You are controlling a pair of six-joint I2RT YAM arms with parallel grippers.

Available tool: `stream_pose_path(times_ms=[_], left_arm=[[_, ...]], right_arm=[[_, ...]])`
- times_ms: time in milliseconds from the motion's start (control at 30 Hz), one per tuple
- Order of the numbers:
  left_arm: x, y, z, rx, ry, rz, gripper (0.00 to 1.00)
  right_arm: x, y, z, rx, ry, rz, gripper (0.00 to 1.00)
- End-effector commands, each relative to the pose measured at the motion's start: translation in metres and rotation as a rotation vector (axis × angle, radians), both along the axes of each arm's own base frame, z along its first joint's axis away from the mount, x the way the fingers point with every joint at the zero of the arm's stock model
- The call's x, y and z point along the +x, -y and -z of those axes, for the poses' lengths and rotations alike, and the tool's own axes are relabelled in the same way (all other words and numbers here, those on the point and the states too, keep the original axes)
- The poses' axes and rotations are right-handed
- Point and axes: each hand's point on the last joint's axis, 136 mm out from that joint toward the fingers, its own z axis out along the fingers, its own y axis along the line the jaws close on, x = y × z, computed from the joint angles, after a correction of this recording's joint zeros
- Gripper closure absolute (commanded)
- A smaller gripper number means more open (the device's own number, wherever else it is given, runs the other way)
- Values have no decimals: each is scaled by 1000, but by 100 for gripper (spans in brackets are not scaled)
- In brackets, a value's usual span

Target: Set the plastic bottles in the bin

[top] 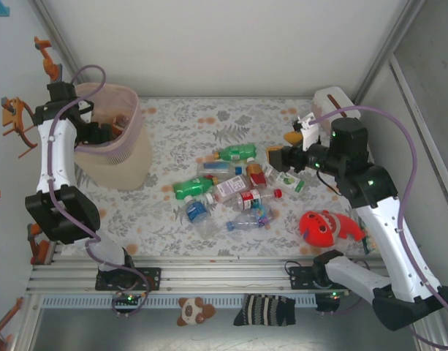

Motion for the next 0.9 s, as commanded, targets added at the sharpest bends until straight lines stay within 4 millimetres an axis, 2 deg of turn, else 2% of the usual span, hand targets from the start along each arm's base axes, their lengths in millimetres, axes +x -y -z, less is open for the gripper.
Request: stream_pose_path(times_ms=[0, 267, 533, 867], left_arm=[[-4, 10, -28, -56, 100, 0, 3], [-13, 32, -66, -151, 231, 33, 3], [-25, 66, -104, -309, 354, 110, 4], [-50, 114, -118, -522, 410, 192, 10]], right_arm=[[1, 5, -13, -1, 33, 28, 25], [9, 13, -3, -13, -18, 99, 25], [16, 25, 23, -75, -106, 187, 25], [33, 35, 63, -175, -251, 280, 28]])
